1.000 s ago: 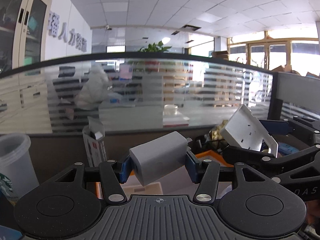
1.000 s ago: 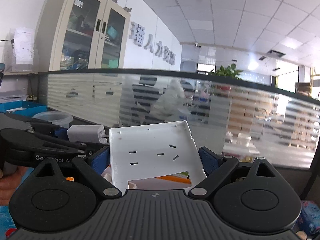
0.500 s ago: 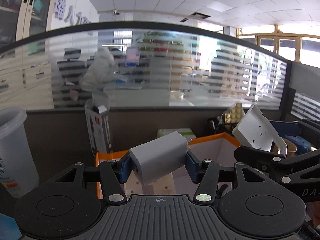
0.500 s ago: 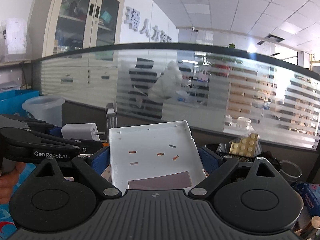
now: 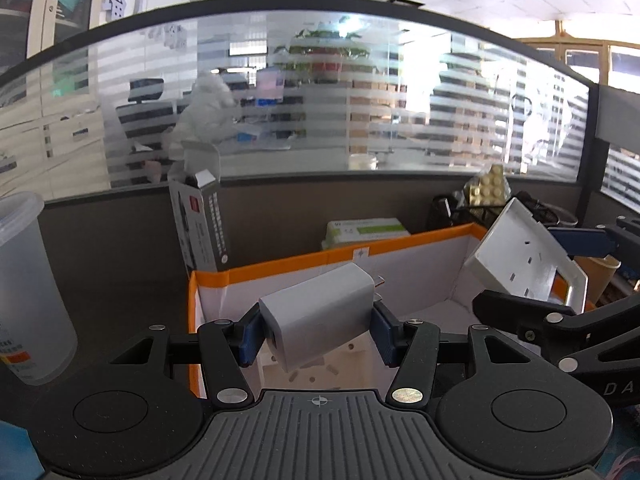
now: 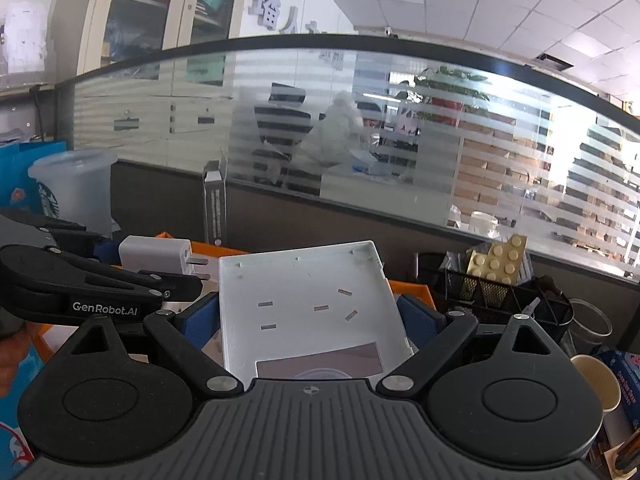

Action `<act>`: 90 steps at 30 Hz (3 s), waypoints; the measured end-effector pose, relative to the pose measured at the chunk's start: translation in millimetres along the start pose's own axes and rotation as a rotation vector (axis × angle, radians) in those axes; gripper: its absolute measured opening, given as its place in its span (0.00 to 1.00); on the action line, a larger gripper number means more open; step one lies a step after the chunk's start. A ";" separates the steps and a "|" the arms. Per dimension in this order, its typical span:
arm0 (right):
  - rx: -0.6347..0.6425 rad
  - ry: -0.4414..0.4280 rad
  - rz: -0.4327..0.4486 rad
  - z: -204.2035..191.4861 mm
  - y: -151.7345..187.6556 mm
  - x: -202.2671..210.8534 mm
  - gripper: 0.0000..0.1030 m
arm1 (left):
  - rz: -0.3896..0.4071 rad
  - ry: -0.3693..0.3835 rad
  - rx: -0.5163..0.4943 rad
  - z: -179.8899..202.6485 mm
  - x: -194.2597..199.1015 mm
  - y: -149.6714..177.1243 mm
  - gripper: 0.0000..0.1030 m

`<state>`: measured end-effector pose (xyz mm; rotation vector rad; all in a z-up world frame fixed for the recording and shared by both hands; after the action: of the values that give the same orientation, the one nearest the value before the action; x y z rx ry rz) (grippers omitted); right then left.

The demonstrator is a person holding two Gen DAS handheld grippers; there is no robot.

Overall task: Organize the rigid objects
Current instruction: 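Lower the white plate into the orange box and open the right gripper, then lower the white cube into the orange box and open the left gripper, then withdraw both grippers from the box toward the white socket and tape roll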

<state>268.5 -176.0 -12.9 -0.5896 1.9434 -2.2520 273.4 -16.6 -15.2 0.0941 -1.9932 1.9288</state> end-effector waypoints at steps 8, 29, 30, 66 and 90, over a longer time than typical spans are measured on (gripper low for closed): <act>0.007 0.005 -0.041 -0.2 8.8 -9.4 0.89 | -0.038 -0.011 -0.019 -0.4 -8.6 7.8 0.52; 0.050 -0.042 -0.138 -13.9 32.1 -27.5 0.67 | -0.093 0.004 -0.035 3.4 -17.9 17.9 0.52; 0.050 -0.042 -0.140 -14.2 32.7 -28.0 0.67 | -0.094 0.002 -0.037 3.5 -18.0 18.0 0.52; 0.085 -0.027 -0.072 -21.0 17.4 -11.7 0.67 | -0.039 -0.022 -0.021 0.2 0.0 4.2 0.68; -0.111 0.072 -0.212 -27.7 106.1 95.1 1.00 | 0.176 0.104 -0.104 45.8 121.3 -3.3 1.00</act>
<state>153.4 -200.2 -98.0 -0.7718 2.1449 -2.3276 151.7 -37.0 24.7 -0.2109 -2.0882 1.8863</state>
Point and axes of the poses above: each gripper's, at about its wrist camera, not at the fingertips, and x roughly against the way its jaws point, z to its right, y to its underside, the point moved 4 cm from there along -x, roughly the way its jaws point, and after that the axes turned 11 degrees about z, right-handed, at the moved point
